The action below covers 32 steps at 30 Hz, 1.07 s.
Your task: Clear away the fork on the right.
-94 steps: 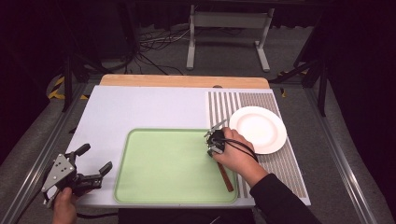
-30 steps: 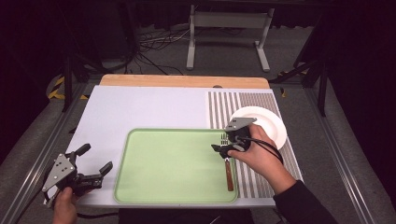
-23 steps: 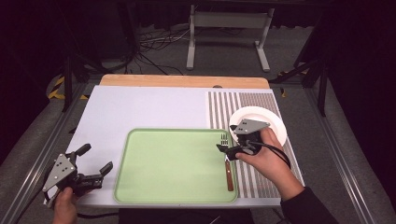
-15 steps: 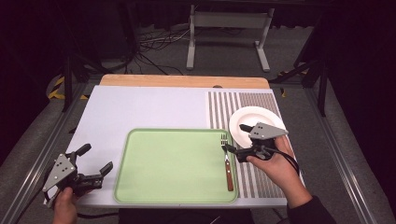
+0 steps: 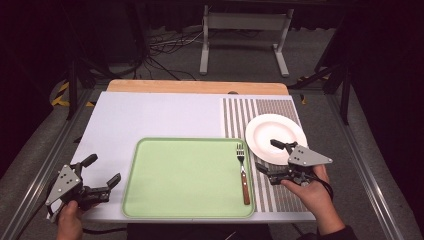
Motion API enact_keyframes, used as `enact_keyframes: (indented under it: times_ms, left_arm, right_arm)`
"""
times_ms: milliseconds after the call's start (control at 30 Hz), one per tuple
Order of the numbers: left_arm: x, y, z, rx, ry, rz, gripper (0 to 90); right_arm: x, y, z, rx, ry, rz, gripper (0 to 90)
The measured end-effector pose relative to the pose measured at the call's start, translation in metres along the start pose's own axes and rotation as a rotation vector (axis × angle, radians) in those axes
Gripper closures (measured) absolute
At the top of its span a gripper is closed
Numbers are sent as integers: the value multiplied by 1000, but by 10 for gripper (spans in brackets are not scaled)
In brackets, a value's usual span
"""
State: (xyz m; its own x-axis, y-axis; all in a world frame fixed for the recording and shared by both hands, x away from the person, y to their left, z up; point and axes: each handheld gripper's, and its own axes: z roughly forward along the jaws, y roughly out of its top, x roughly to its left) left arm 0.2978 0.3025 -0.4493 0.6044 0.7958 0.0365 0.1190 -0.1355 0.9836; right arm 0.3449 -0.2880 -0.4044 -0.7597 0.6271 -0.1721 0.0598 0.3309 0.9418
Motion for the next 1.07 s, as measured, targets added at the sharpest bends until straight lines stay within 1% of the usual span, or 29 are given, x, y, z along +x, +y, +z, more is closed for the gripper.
enact_keyframes:
  times_ms: [33,67,233,300,333,400,467,533,633,733,967,1067]
  left_arm:
    - [0,0,0,0,0,0,8]
    - [0,0,0,-2,1,-1,8]
    - [1,0,0,-4,-2,-7,7]
    - [1,0,0,-4,-3,-10,6]
    - [1,0,0,-9,-3,-12,6]
    - [1,0,0,-10,-6,-13,4]
    - [1,0,0,-11,-8,-14,4]
    - [1,0,-1,-13,-11,-15,4]
    - [2,0,-2,-20,-13,-16,3]
    - [2,0,-1,-21,-14,-20,2]
    - [2,0,-2,-23,-19,-18,2]
    - [3,0,-2,-24,-15,-19,2]
  right_arm:
    - [-1,-5,-4,-21,-3,5,109]
    - [-1,-5,-4,-21,-3,5,109]
    - [-3,-19,-13,-71,-5,12,92]
    - [-4,-25,-17,-83,4,20,76]
    - [-4,-28,-19,-90,0,18,76]
    - [-6,-33,-24,-111,0,37,76]
    - [-8,-36,-27,-125,-13,37,76]
    - [-8,-41,-30,-128,-30,52,76]
    - [-9,-50,-31,-113,-54,63,76]
    - [-8,-55,-32,-109,-54,78,76]
    - [-8,-57,-31,-105,-59,93,76]
    - [-9,-57,-32,-113,-60,101,76]
